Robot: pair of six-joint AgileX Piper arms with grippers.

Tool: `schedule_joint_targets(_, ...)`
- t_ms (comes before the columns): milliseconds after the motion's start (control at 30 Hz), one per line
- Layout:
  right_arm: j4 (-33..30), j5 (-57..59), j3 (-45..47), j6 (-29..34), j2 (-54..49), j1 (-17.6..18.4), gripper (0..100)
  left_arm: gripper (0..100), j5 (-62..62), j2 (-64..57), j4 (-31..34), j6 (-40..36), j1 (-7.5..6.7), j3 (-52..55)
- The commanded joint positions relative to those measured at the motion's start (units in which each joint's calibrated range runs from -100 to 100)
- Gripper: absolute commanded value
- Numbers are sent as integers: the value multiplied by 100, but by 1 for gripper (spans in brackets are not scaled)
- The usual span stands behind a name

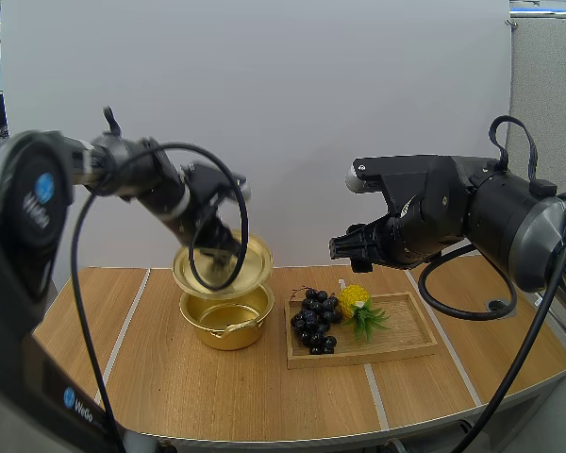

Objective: Open the pot, put the pineapple inside, and close it

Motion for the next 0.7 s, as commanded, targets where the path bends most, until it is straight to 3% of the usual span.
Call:
schedule_joint_targets(0, 0, -118, -37, -34, -55, -22, 100, 0, -43, -800, -9, -321, 62, -663)
schedule_joint_targets(333, 46, -116, -37, -34, -55, -22, 100, 0, -125, -1937, 391, -1029, 223, -2817)
schedule_joint_targets(667, 46, -116, -37, -34, -55, -22, 100, 0, -945, -2024, 1332, -1810, 223, -4674)
